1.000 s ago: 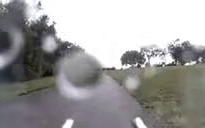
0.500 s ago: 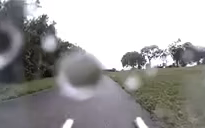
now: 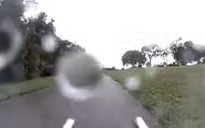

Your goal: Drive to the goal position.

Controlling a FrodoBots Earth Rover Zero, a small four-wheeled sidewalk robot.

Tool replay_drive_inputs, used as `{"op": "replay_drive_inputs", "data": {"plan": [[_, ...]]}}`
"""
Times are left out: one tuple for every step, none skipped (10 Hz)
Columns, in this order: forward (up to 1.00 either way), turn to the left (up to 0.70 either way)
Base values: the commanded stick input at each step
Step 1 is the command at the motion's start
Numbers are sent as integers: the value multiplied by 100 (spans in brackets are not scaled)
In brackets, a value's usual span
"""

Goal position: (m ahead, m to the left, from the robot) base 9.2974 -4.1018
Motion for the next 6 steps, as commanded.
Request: {"op": "replay_drive_inputs", "data": {"plan": [[70,35],[70,35],[70,35],[70,35],[70,35],[70,35]]}}
